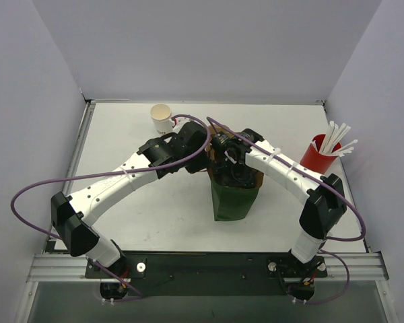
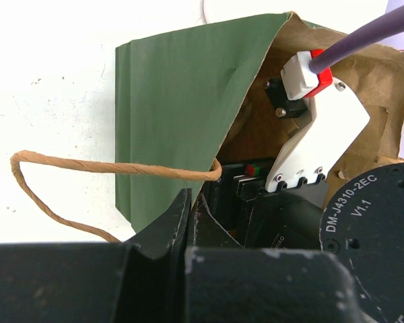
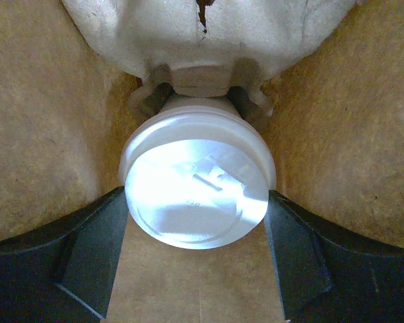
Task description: Pack the takeout coffee
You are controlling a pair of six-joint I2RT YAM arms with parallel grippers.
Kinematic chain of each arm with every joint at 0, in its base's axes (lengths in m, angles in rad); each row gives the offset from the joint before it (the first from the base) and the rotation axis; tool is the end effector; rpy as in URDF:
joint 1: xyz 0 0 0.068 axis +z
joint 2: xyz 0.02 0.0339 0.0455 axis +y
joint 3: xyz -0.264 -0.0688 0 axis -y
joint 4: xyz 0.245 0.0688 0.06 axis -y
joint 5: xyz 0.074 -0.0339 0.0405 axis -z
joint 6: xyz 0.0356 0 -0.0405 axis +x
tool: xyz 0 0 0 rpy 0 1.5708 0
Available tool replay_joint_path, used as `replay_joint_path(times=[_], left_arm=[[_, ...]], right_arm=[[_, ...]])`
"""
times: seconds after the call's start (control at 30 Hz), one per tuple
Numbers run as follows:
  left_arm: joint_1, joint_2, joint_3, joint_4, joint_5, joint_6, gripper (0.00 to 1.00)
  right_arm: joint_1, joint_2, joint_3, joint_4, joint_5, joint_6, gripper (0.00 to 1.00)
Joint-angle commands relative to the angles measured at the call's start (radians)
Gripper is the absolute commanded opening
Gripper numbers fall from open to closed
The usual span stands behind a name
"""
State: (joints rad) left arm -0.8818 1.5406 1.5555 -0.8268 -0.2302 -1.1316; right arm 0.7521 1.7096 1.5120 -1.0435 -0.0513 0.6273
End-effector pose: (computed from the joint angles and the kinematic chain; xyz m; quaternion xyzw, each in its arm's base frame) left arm 0.2166 -0.2502 0.3622 -0.1572 0.9102 -0.2539 0.2869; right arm 0.2500 0.2363 0.2820 -0.0657 0.9839 0.1239 0.1105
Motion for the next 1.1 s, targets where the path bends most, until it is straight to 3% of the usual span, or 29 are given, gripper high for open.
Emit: replay_joint_path(times=[0.0, 1.07], left_arm=[[0.006, -0.045, 0.012, 0.052, 0.008, -0.023, 0.00], [0.014, -0.063, -0.002, 0.058, 0.026, -0.011, 0.00]], right_arm=[[0.000, 0.044, -0.056, -0.001, 0.002, 0.012, 0.41], [0.000, 0.062, -0.116, 0.048, 0.005, 0.015, 0.41]])
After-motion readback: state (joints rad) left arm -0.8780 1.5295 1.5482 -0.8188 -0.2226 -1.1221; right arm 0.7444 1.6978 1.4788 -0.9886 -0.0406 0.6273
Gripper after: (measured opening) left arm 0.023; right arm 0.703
